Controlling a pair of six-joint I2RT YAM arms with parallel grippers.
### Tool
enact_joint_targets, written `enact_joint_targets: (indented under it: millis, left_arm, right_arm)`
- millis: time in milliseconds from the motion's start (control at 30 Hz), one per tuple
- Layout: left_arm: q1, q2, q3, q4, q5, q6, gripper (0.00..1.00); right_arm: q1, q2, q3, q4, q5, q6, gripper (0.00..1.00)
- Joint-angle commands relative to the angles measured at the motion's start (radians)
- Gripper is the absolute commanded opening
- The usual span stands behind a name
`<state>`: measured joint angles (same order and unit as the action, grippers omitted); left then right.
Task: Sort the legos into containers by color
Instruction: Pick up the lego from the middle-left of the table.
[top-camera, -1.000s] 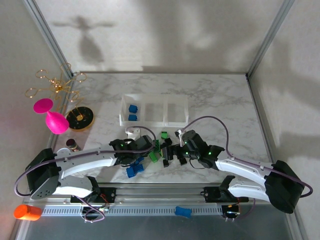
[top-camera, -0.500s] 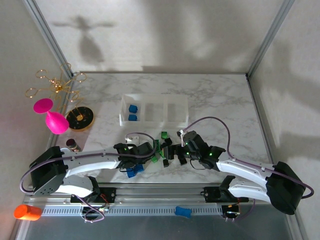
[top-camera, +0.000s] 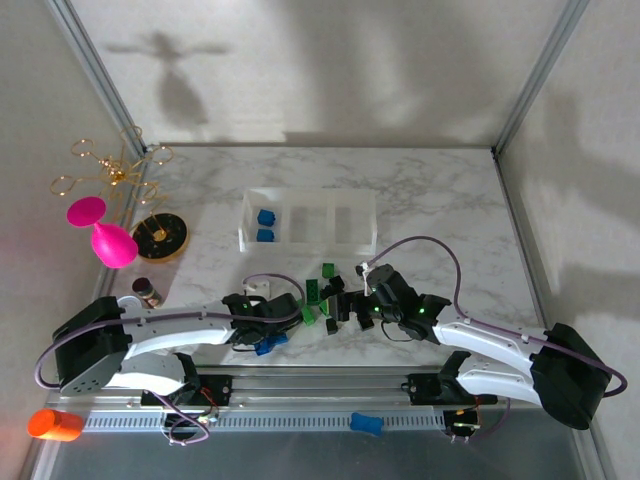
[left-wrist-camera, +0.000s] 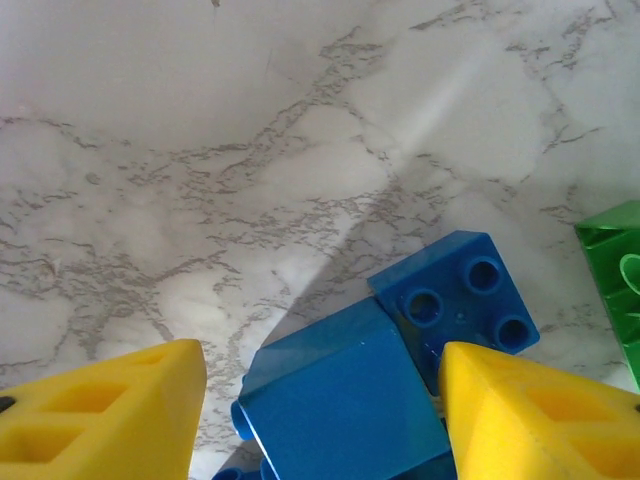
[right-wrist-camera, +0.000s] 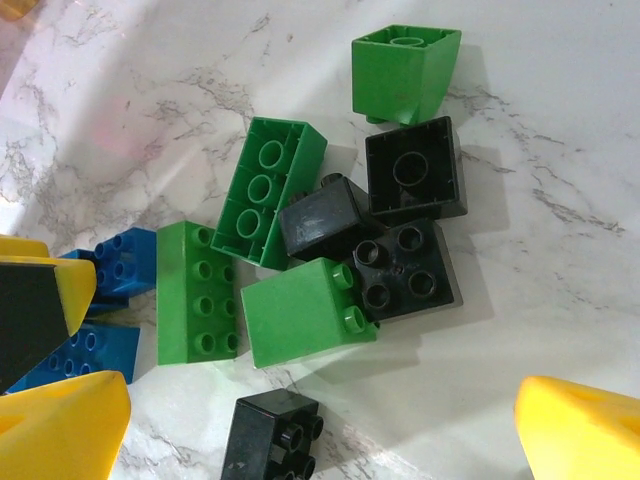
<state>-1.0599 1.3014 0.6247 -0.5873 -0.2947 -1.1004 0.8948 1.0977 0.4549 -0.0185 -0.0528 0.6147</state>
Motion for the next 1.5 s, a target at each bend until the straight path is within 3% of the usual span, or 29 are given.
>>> enact_joint_targets:
  millis: [0,433,967,1200,1467]
  left_arm:
    - [-0.008,-0.007,-0.031,0.011,0.028,-0.022,0.62]
    - [-0.009,-0.007,-0.04,0.033,0.024,-0.023,0.51]
    - [0.025,-0.072,0.012,-0.072,-0.056,-0.024,0.52]
    - [0.097,-0.103,0.072,-0.084,-0.091,0.034,0.52]
    - [0.278,-0.041,0.241,-0.015,-0.121,0.21,0.52]
  right_arm:
    - [0.008,0.005,-0.013,0.015,0.014,0.011,0.99]
    - [0.008,0.014,-0.005,0.012,0.019,0.014,0.99]
    - [0.008,0.021,0.018,0.012,0.016,0.01,0.99]
    - [0.008,0.03,0.061,0.011,0.004,0.017,0.99]
    - [-0.025,0.077,0.133,0.002,-0.017,0.048,0.99]
